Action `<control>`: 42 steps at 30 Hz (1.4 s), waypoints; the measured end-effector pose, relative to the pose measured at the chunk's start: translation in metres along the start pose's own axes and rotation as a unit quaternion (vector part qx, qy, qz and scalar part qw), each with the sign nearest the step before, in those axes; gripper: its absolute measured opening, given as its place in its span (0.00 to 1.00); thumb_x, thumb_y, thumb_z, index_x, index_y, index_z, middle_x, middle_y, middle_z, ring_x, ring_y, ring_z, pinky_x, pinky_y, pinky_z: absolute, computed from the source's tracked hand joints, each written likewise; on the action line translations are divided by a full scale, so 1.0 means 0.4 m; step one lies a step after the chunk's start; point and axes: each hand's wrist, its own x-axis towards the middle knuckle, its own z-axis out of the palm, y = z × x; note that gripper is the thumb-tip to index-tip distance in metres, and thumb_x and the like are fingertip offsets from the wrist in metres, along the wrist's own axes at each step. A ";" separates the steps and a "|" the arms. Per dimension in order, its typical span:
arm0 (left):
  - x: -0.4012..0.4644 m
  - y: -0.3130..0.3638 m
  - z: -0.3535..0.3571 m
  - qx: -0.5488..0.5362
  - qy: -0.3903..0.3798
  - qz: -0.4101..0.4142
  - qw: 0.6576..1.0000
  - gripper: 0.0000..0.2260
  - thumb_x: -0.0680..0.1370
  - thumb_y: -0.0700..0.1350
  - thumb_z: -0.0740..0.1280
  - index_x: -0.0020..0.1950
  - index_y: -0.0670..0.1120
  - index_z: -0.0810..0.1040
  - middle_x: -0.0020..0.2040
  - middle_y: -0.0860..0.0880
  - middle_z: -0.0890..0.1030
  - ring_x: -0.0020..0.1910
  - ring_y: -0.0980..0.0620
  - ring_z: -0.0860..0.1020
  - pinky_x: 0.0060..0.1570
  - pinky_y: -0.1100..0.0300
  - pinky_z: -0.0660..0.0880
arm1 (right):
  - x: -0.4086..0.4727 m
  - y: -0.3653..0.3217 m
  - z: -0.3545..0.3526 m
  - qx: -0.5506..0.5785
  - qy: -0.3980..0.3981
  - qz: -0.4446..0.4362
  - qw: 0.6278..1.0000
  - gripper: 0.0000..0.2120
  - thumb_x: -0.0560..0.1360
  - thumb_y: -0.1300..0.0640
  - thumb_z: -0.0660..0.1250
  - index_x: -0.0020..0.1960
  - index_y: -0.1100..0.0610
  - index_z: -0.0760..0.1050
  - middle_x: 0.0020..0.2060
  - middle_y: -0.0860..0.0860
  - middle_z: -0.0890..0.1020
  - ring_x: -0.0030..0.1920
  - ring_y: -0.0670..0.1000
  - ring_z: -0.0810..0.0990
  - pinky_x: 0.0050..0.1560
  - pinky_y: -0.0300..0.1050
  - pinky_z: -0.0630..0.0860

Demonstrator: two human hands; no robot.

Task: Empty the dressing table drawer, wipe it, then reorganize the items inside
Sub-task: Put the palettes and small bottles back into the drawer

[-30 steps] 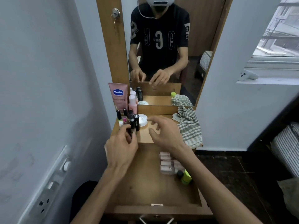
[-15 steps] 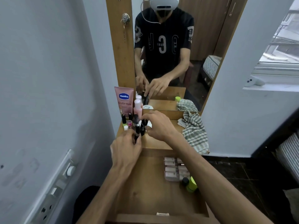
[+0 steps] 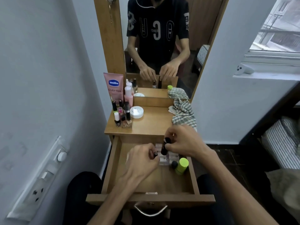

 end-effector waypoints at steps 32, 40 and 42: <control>0.028 -0.031 -0.035 -0.017 0.104 0.028 0.994 0.05 0.74 0.45 0.73 0.46 0.54 0.80 0.36 0.60 0.79 0.34 0.62 0.76 0.35 0.71 0.70 | -0.009 -0.036 0.114 0.066 0.091 -0.004 0.994 0.09 0.72 0.49 0.71 0.51 0.50 0.84 0.41 0.42 0.82 0.42 0.43 0.75 0.42 0.41 0.70; 0.166 -0.088 -0.193 0.078 0.184 -0.038 0.979 0.15 0.77 0.49 0.70 0.64 0.52 0.81 0.41 0.46 0.86 0.42 0.39 0.84 0.44 0.47 0.82 | 0.219 -0.173 0.101 0.107 0.144 -0.046 0.983 0.19 0.78 0.53 0.70 0.69 0.49 0.79 0.55 0.49 0.84 0.52 0.50 0.80 0.48 0.42 0.72; 0.188 -0.098 -0.196 0.125 0.155 -0.042 0.979 0.18 0.78 0.49 0.68 0.68 0.51 0.79 0.44 0.43 0.86 0.44 0.37 0.84 0.42 0.47 0.81 | 0.254 -0.194 0.101 0.096 0.134 -0.055 0.985 0.19 0.79 0.54 0.69 0.69 0.50 0.79 0.57 0.51 0.83 0.56 0.53 0.80 0.52 0.48 0.77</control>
